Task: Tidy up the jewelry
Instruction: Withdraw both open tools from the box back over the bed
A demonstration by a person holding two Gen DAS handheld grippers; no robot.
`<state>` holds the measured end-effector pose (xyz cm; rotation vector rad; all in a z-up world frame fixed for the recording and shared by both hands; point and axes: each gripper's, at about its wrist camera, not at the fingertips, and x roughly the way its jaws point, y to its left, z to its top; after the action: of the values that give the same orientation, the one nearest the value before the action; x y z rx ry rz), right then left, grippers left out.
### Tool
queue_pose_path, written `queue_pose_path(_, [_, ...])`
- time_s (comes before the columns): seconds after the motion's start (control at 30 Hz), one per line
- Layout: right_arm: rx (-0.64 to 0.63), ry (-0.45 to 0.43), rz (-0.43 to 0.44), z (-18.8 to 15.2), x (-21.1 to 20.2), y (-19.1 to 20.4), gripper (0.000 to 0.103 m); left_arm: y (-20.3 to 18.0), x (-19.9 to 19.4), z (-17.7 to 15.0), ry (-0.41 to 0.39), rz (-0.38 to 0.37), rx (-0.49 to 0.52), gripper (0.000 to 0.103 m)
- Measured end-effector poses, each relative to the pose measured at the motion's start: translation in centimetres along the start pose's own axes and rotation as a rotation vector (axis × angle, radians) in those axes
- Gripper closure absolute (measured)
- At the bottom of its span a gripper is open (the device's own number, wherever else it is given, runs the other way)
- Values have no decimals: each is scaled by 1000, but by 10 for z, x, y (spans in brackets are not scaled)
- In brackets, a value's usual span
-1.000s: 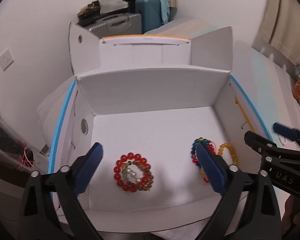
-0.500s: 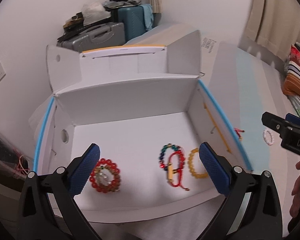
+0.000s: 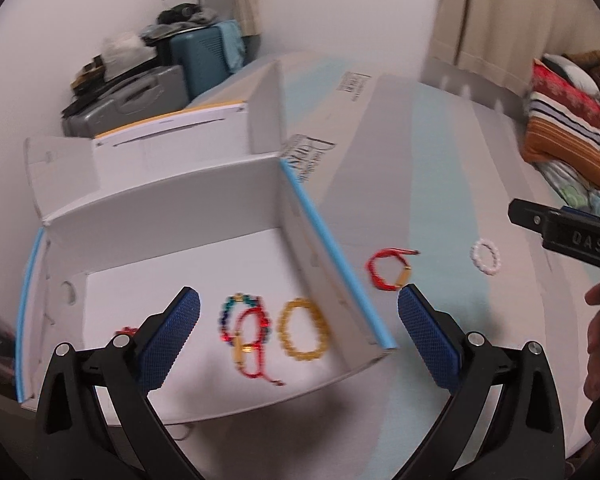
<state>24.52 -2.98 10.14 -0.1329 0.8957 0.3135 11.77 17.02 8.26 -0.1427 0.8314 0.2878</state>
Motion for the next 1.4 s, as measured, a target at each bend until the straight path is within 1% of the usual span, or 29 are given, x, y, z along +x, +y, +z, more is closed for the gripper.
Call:
queue_pose_path(0.27, [39, 21, -41, 0, 21, -49, 10, -57, 18, 2, -6, -78, 85, 6])
queue_pose_path(0.47, [62, 59, -66, 1, 52, -81, 10, -95, 38, 3, 0, -125, 129, 6])
queue_pose_path(0.7, [69, 115, -74, -5, 95, -98, 10, -121, 79, 0, 29, -161, 141, 6])
queue_pose_path(0.8, [65, 139, -76, -8, 114, -102, 10, -134, 100, -5, 27, -141, 178, 6])
queue_pose_path(0.83, [66, 147, -76, -9, 122, -104, 10, -136, 105, -6, 26, -141, 187, 6])
queue_pose_path(0.9, [65, 165, -78, -11, 136, -106, 10, -141, 121, -6, 50, -156, 174, 6])
queue_pose_path(0.97, [69, 186, -78, -13, 152, -109, 10, -145, 135, -6, 52, -156, 177, 6])
queue_pose_path(1.07, [67, 212, -74, -16, 169, -111, 13, -148, 155, -7, 68, -160, 185, 6])
queue_pose_path(1.13, [64, 223, -74, -19, 179, -112, 13, -147, 169, -7, 85, -164, 173, 6])
queue_pose_path(1.23, [60, 239, -71, -22, 190, -113, 15, -145, 185, -8, 105, -160, 162, 6])
queue_pose_path(1.33, [63, 249, -71, -24, 198, -114, 16, -147, 195, -10, 114, -157, 172, 6])
queue_pose_path(1.4, [59, 260, -69, -26, 203, -113, 21, -145, 202, -10, 131, -164, 160, 7])
